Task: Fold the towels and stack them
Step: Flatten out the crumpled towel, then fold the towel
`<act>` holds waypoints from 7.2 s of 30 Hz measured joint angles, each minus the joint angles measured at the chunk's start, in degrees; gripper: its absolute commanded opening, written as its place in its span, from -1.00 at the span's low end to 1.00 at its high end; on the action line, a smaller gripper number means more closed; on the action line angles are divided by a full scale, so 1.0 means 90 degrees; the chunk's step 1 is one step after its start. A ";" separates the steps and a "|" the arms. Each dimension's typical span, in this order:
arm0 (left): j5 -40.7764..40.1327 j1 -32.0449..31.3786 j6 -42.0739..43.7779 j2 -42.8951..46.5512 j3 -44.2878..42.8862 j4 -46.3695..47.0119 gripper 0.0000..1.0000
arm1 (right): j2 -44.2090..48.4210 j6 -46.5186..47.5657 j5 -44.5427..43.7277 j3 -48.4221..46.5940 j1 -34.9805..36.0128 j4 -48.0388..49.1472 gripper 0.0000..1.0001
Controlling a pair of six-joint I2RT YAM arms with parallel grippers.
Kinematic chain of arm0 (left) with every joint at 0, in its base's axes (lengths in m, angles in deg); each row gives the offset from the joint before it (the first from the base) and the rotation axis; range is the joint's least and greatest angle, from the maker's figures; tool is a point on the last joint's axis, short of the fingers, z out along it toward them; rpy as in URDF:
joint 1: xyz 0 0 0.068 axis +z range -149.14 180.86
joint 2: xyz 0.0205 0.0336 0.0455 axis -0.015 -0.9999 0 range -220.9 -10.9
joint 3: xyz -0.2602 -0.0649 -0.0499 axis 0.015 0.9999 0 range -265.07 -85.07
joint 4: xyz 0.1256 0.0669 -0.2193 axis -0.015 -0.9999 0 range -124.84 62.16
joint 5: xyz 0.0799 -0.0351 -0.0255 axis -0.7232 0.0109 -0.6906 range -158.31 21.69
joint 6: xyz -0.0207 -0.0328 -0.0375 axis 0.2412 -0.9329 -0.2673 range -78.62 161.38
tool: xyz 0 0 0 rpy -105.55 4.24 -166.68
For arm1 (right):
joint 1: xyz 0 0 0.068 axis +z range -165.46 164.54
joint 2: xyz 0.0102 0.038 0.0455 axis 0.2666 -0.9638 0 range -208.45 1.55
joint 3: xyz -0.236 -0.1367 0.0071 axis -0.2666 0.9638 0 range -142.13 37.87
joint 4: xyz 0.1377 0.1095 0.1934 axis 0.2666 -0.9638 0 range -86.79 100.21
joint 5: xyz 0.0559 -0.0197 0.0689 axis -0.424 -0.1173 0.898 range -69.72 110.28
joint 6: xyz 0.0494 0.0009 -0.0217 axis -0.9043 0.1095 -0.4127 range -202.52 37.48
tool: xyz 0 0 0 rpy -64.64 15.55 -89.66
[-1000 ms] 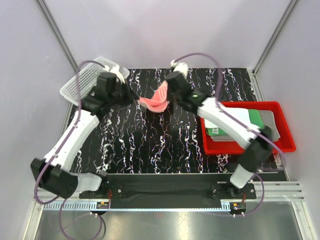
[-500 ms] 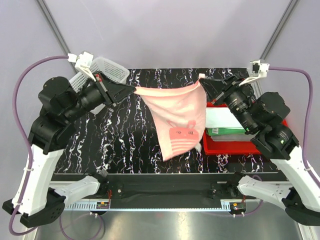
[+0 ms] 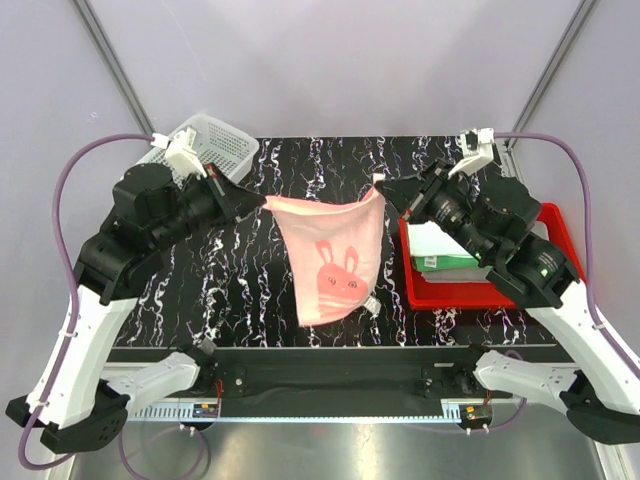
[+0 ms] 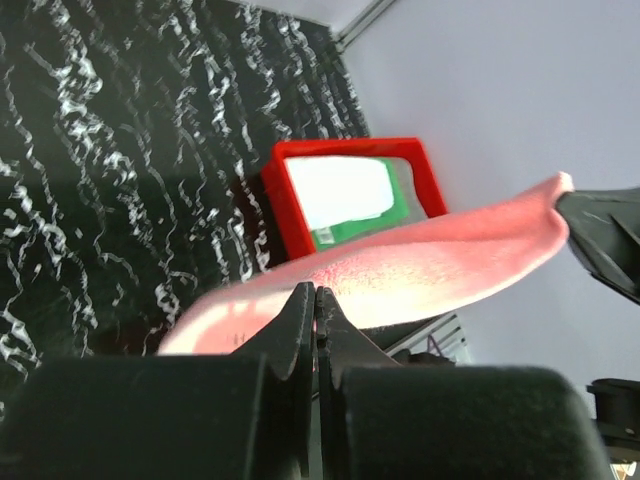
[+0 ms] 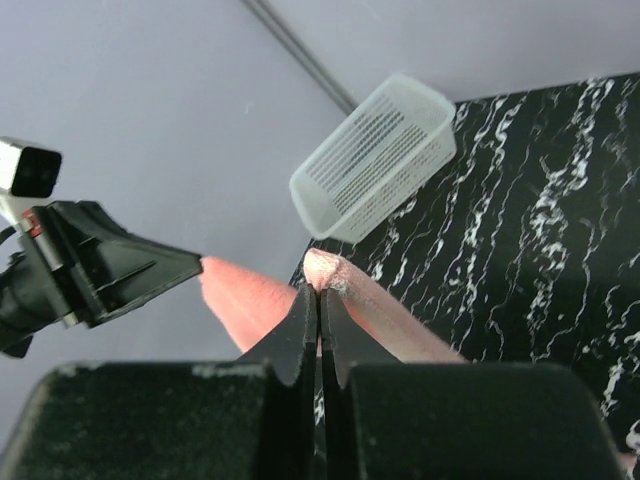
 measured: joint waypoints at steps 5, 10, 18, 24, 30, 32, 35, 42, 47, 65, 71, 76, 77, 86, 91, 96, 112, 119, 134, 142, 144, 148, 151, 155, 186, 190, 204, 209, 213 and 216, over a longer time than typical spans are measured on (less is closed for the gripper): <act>-0.0114 0.0000 -0.0051 0.0442 0.0624 -0.0192 -1.00 | 0.0551 -0.0539 0.0580 0.0546 0.0002 -0.0413 -1.00; -0.0027 -0.0041 -0.0192 0.1081 0.1115 -0.0267 -1.00 | 0.1071 -0.0981 0.0884 0.1005 0.0012 -0.0906 -1.00; -0.0114 -0.0058 -0.0061 0.0685 0.0942 -0.0260 -1.00 | 0.0692 -0.0993 0.0517 0.0646 0.0041 -0.1231 -1.00; -0.0352 0.0627 0.0335 -0.1001 0.0211 -0.0024 -1.00 | -0.0950 0.0029 -0.0806 -0.0471 -0.0051 -0.0974 -1.00; 0.0053 0.1639 0.0765 -0.2841 -0.0585 0.0753 -1.00 | -0.3570 0.0665 -0.0311 -0.1974 -0.1404 -0.0323 -1.00; 0.0347 0.1885 0.0865 -0.3407 -0.0792 0.1256 -1.00 | -0.4401 0.0724 0.0158 -0.2443 -0.1887 -0.0136 -1.00; 0.0903 0.2169 0.0954 -0.4323 -0.1212 0.1933 -1.00 | -0.5574 0.0777 0.0933 -0.3055 -0.2390 0.0240 -1.00; 0.1955 0.2499 0.1185 -0.6579 -0.2674 0.2715 -1.00 | -0.7308 0.0799 0.2242 -0.3747 -0.2863 0.1151 -1.00; 0.2113 0.2504 0.1338 -0.7191 -0.2633 0.2681 -1.00 | -0.7919 0.0797 0.2681 -0.3956 -0.2934 0.1331 -1.00; 0.2280 0.2438 0.1727 -0.6363 -0.0049 0.2072 -1.00 | -0.6545 0.0954 0.3169 -0.0573 -0.3070 0.1345 -0.94; 0.2198 0.2380 0.1834 -0.6020 0.0976 0.2055 -1.00 | -0.6407 0.0918 0.3628 0.0257 -0.3065 0.1545 -0.83; 0.1977 0.2322 0.1885 -0.5950 0.1365 0.2028 -1.00 | -0.6404 0.0906 0.3820 0.0797 -0.3055 0.1525 -0.54; 0.1894 0.2322 0.1906 -0.5914 0.1438 0.2011 -1.00 | -0.6399 0.0916 0.3832 0.0840 -0.3060 0.1513 -0.44; 0.1120 0.2217 0.1928 -0.5413 0.2110 0.1853 -1.00 | -0.5901 0.1003 0.3976 0.1052 -0.3072 0.1103 -0.07; 0.0833 0.2098 0.1746 -0.5010 0.2885 0.1899 -1.00 | -0.5765 0.1129 0.3908 0.0889 -0.3031 0.0658 -0.05; 0.0746 0.2035 0.1586 -0.4648 0.3434 0.1909 -1.00 | -0.5768 0.1188 0.3368 0.0789 -0.2601 0.0226 -0.12; 0.0675 0.2038 0.1469 -0.4634 0.3473 0.2021 -1.00 | -0.6421 0.0690 0.2793 0.0685 -0.2159 0.0187 -0.17; 0.0627 0.2038 0.1464 -0.4634 0.3473 0.2018 -1.00 | -0.6436 0.0503 0.2800 0.0685 -0.2159 0.0248 -0.72; 0.0602 0.2038 0.1389 -0.4634 0.3470 0.2018 -1.00 | -0.6436 -0.0095 0.2795 0.0665 -0.2152 0.0243 -0.31; 0.0602 0.2038 0.1353 -0.4634 0.3470 0.2023 -1.00 | -0.6438 -0.0474 0.2795 0.0719 -0.2130 0.0323 -0.34; 0.0602 0.2038 0.1350 -0.4634 0.3470 0.2023 -1.00 | -0.6448 -0.0525 0.2795 0.0721 -0.2127 0.0338 -0.51; 0.0602 0.2038 0.1348 -0.4634 0.3470 0.2023 -1.00 | -0.6555 -0.0612 0.2783 0.0719 -0.2125 0.0323 -1.00; 0.0590 0.2038 0.1350 -0.4639 0.3415 0.1919 -1.00 | -0.6601 -0.0670 0.2764 0.0588 -0.2123 0.0177 -1.00; 0.0447 0.2064 0.1360 -0.4704 0.2786 0.1358 -1.00 | -0.6630 -0.0539 0.2752 -0.0185 -0.2118 -0.0379 -1.00; 0.0758 0.2310 0.1549 -0.3776 0.4328 0.1430 -1.00 | -0.5836 -0.0046 0.2591 0.1676 -0.1438 0.0627 -1.00; 0.0748 0.2310 0.1547 -0.3742 0.4352 0.1404 -1.00 | -0.5819 0.0005 0.2574 0.1671 -0.1438 0.0605 -1.00; 0.0755 0.2297 0.1343 -0.3208 0.4291 0.1605 -1.00 | -0.5253 0.0214 0.2098 0.1511 -0.1438 0.0238 -1.00; 0.0945 0.2234 0.1166 -0.3218 0.4988 0.2013 -0.83 | -0.5287 0.0238 0.1982 0.1821 -0.1438 0.0410 -1.00; 0.1044 0.2171 0.1127 -0.3254 0.5149 0.2089 -0.44 | -0.5413 0.0240 0.1970 0.2001 -0.1438 0.0539 -0.96; 0.1015 0.2171 0.1166 -0.3249 0.5119 0.2040 -0.24 | -0.5408 0.0260 0.1972 0.2042 -0.1438 0.0646 -0.78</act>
